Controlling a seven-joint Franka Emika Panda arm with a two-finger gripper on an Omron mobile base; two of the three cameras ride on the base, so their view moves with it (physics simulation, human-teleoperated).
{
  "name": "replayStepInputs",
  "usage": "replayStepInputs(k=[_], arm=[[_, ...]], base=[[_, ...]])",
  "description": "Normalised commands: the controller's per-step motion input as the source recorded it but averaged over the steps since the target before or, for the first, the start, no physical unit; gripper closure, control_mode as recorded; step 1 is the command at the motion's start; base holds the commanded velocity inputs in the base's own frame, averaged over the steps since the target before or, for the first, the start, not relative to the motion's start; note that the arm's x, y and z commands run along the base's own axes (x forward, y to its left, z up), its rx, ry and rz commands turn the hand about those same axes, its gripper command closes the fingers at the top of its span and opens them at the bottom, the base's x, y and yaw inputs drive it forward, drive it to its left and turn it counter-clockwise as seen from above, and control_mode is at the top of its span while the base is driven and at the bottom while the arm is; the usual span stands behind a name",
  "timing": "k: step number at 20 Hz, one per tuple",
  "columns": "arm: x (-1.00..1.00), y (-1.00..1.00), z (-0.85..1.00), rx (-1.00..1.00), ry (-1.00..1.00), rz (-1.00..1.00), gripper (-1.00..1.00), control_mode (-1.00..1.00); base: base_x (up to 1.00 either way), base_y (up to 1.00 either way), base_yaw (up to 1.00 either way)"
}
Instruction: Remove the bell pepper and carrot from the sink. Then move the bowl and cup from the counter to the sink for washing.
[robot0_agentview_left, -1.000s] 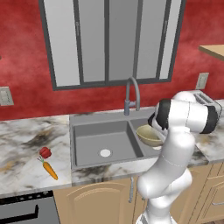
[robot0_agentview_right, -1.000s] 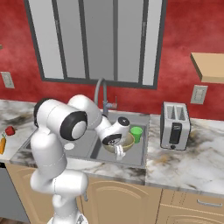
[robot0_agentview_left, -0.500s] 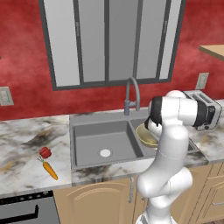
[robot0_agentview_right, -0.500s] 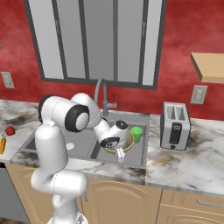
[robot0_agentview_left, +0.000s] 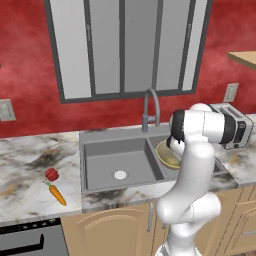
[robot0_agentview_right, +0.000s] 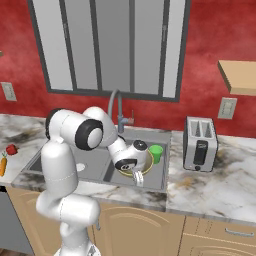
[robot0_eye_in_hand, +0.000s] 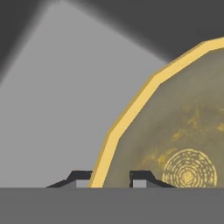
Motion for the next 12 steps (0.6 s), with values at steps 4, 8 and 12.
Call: replayStepInputs(k=[4, 8, 12], arm=[[0.10, -0.04, 0.00, 0.00, -0.01, 0.00, 1.00, -1.00], [0.12, -0.03, -0.02, 0.00, 0.00, 0.00, 1.00, -1.00], [0.09, 0.00, -0.04, 0.00, 0.00, 0.00, 1.00, -1.00]], base=[[0.00, 0.00, 0.00], [0.00, 0.00, 0.00], [0.00, 0.00, 0.00]])
